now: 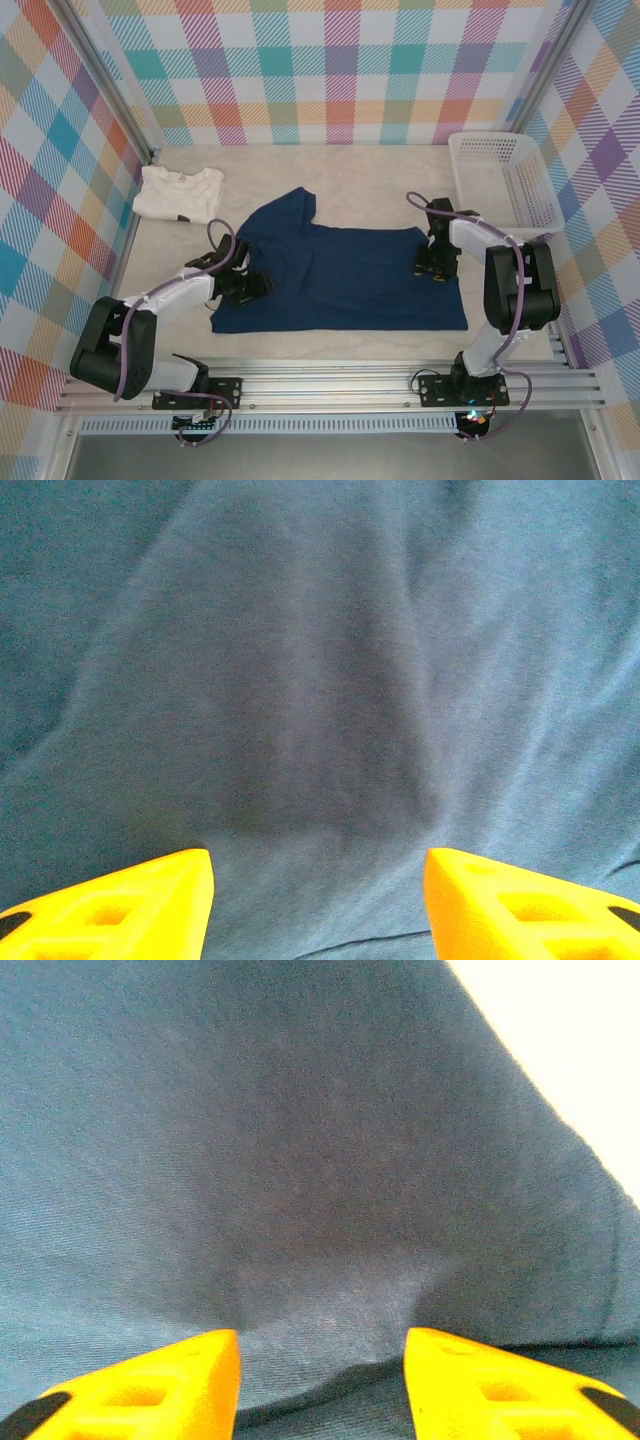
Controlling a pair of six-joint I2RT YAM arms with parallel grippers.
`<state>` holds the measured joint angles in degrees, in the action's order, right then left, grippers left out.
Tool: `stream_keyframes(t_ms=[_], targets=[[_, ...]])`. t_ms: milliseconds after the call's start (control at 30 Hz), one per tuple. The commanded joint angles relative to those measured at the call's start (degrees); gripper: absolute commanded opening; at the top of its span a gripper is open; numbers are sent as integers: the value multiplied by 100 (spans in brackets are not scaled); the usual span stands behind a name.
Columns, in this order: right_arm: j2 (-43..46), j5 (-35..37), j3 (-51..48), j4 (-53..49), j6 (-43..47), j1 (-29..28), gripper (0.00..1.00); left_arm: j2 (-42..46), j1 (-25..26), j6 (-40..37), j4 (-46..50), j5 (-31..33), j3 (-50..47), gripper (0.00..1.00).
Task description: Fold the inside-out t-shirt
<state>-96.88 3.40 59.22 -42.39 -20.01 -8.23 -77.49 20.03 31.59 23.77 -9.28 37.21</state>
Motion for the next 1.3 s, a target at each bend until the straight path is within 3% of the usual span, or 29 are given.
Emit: stream_keyframes(t_ms=[0, 233, 367, 500, 633, 733, 867, 1033, 1267], targets=[[167, 148, 606, 461, 268, -1, 52, 31, 53, -31, 200, 524, 479, 58], [-1252, 241, 2085, 171, 752, 151, 56, -484, 53, -165, -117, 496, 1033, 59], [-1712, 374, 2466, -74, 933, 182, 58, -629, 53, -215, -187, 524, 1060, 59], [-2043, -11, 2731, -351, 1072, 252, 55, -748, 53, -242, -227, 468, 1082, 58], [-2084, -458, 2710, -359, 1174, 252, 32, -777, 53, -255, -258, 469, 1060, 59], [-1838, -90, 2607, -309, 1192, 166, 13, -815, 53, -259, -286, 446, 1013, 59], [-1348, 1102, 2250, -252, 1212, -385, 10, -868, 53, -272, -329, 402, 964, 59], [-1007, 1946, 1612, -325, 910, -1433, 15, -942, 53, -296, -328, 420, 963, 59], [-836, 1418, 1173, -483, 566, -2200, 37, -1010, 53, -333, -320, 411, 975, 59]])
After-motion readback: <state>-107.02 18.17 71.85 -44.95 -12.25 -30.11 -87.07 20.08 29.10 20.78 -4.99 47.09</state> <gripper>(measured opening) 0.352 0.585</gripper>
